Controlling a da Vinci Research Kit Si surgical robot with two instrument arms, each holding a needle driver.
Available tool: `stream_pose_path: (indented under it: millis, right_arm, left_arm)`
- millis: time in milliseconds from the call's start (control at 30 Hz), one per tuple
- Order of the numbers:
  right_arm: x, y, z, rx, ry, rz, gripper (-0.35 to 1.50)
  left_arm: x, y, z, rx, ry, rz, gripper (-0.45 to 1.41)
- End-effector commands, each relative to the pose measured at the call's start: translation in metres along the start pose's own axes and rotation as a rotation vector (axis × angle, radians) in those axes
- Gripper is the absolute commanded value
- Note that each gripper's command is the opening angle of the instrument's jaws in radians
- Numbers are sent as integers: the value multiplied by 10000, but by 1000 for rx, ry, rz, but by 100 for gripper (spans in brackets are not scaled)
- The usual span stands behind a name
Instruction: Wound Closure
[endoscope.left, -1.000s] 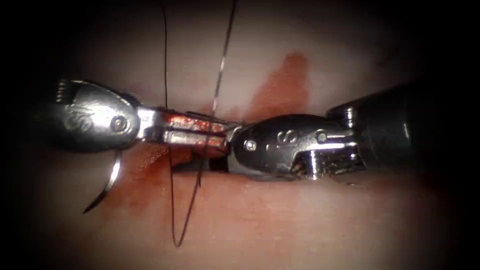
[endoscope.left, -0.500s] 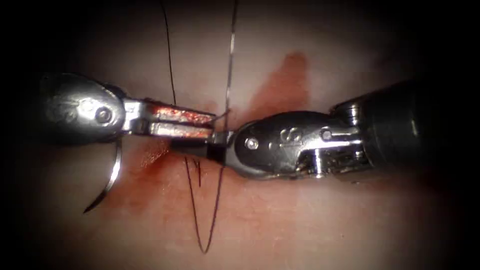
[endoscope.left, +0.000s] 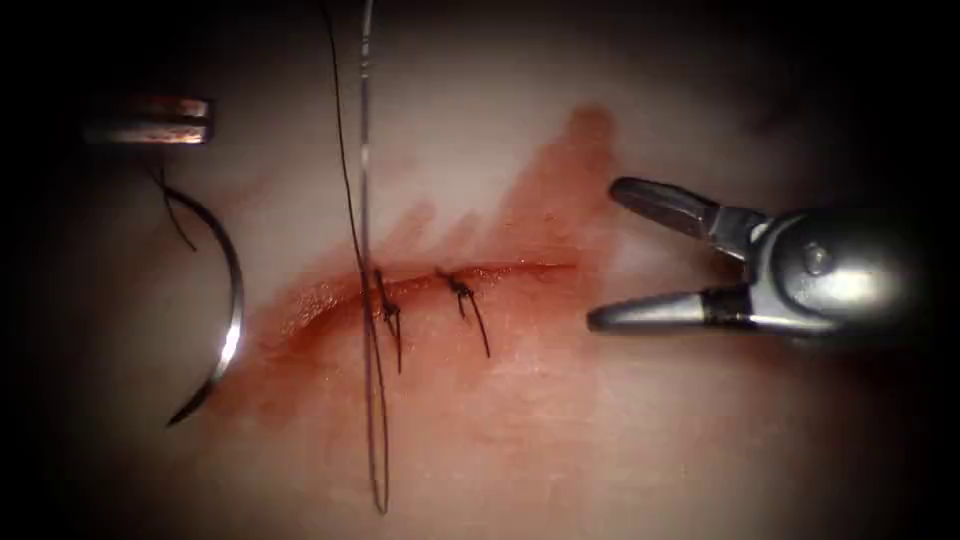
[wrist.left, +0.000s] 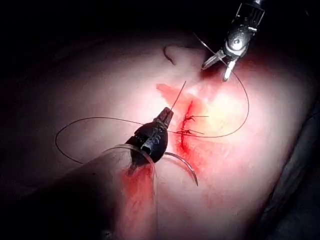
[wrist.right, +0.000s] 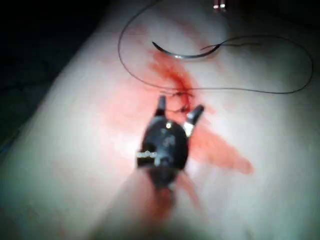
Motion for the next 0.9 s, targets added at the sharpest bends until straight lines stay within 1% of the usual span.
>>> stream_pose_path:
  millis: [33,67,167,300,333,400,500,533,567,600,667,733,800,833,867,900]
  right_arm:
    - [-7,-5,4,0,-1,-3,148]
    - [-8,-6,5,-1,2,-5,148]
    - [-9,-10,12,-3,-5,-8,148]
    - [-8,-12,16,-6,-6,-8,148]
    - [-8,-13,17,-7,-6,-8,148]
    - [-8,-13,18,-7,-6,-9,148]
    - [-9,-14,20,-8,-7,-10,148]
    - [-10,-14,20,-8,-7,-11,148]
    - [-10,-14,20,-8,-7,-11,148]
    - [-10,-14,20,-8,-7,-11,148]
    - [-10,-14,20,-9,-7,-11,148]
    - [-11,-13,20,-9,-7,-11,148]
    - [-11,-13,20,-9,-7,-11,148]
    - [-10,-13,20,-9,-7,-11,148]
    - [-10,-14,20,-9,-7,-11,148]
    - [-10,-14,20,-9,-7,-11,148]
  left_arm:
    - [-8,3,5,-7,-9,8,-45]
    - [-14,7,1,-13,-26,16,-45]
    - [-34,27,-8,-67,-58,36,-45]
    - [-56,48,-10,-90,-100,45,-45]
    - [-69,53,-9,-103,-103,46,-45]
    - [-81,54,-7,-110,-123,53,-45]
    - [-101,54,-4,-129,-193,55,-45]
    - [-108,54,-3,-131,-212,27,2]
    - [-112,55,-2,-131,-229,-9,29]
    - [-116,56,-1,-128,-244,-57,47]
    - [-123,59,2,-118,-265,-120,69]
    - [-128,63,4,-112,-267,-140,66]
    - [-131,68,5,-116,-270,-178,51]
    - [-133,71,6,-119,-273,-200,51]
    - [-135,73,6,-130,-281,-217,59]
    - [-136,74,7,-130,-290,-226,62]
